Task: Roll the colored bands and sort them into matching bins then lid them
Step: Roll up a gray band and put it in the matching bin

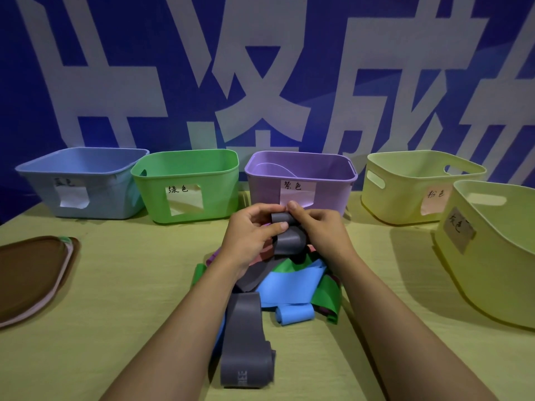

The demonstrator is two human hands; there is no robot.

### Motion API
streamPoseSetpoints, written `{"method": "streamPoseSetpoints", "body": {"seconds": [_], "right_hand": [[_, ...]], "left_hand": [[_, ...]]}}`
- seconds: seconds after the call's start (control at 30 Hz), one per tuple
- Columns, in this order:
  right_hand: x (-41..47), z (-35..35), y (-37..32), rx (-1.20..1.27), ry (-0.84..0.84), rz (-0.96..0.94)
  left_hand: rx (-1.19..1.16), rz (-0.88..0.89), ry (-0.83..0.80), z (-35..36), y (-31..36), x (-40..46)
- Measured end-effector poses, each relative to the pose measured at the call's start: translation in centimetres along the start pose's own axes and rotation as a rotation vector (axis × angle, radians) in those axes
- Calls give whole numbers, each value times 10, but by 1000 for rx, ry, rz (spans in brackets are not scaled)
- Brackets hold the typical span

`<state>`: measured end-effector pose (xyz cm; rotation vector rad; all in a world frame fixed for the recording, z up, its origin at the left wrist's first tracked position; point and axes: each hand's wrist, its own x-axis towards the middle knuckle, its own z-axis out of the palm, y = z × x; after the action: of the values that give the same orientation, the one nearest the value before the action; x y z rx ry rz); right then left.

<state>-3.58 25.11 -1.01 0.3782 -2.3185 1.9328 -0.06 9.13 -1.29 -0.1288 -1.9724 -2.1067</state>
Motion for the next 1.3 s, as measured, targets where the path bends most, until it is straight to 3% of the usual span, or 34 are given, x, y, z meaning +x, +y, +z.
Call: {"method": "streamPoseSetpoints", "body": {"seconds": [0.23, 0.5, 0.67, 0.9, 1.1, 1.3], "right_hand": [[3, 1, 4, 59, -55, -96], [7, 3, 9, 98, -134, -190], [5, 2, 7, 100, -146, -199], [6, 3, 9, 100, -171, -107], [0, 4, 2, 10, -69, 63], [-3, 3, -2, -43, -53, 8]], "left_hand": [[-205, -83, 6, 3, 3, 3], [-24, -230, 79, -2, -6, 6], [-132, -251, 54, -3, 0, 2], [-189, -238, 64, -2, 5, -1], [-241, -225, -12, 1, 2, -1], [-155, -159, 4, 0, 0, 0]]}}
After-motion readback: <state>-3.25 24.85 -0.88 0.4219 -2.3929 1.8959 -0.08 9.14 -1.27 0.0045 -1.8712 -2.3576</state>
